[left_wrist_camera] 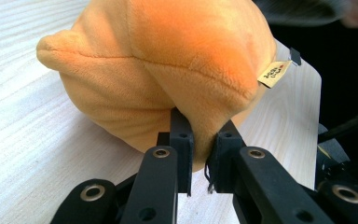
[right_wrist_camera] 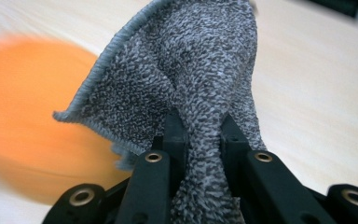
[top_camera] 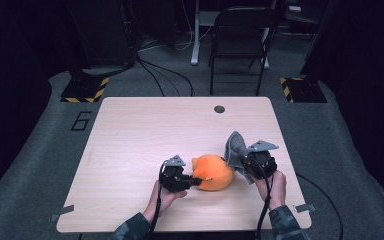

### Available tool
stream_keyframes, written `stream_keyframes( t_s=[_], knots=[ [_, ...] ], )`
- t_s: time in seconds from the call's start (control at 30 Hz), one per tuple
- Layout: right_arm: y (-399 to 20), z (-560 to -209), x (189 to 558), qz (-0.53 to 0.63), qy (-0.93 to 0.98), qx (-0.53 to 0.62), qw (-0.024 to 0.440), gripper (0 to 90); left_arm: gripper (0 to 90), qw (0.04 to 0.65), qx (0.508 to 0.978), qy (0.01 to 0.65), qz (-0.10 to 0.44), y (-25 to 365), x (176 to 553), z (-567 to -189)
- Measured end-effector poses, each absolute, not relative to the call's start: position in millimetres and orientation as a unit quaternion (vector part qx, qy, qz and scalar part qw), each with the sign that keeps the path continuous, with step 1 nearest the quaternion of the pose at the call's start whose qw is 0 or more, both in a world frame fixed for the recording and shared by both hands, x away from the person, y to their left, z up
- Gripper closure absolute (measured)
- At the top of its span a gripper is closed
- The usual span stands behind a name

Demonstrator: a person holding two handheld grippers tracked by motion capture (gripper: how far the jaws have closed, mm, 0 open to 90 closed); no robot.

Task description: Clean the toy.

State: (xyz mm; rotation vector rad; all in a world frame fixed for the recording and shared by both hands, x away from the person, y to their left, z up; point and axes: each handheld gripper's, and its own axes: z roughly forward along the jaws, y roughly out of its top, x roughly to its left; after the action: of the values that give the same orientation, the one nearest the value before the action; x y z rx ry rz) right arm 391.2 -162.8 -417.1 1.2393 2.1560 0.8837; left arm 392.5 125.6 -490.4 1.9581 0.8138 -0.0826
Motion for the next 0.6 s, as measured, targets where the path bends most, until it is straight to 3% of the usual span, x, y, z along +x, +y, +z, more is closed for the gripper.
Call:
stream_keyframes(
  t_s=[0.13,0.4,0.6],
  knots=[
    [-138,-399,373,0.351,0.807,0.399,0.258,77.5,81.7,0.489,0.805,0.336,-0.033,126,393,-490],
    [-108,-427,379,0.299,0.844,0.367,0.253,77.8,78.0,0.483,0.81,0.331,-0.027,125,393,-493],
    [-111,-430,383,0.306,0.84,0.375,0.245,77.9,57.7,0.483,0.818,0.312,-0.005,123,391,-491]
  ],
)
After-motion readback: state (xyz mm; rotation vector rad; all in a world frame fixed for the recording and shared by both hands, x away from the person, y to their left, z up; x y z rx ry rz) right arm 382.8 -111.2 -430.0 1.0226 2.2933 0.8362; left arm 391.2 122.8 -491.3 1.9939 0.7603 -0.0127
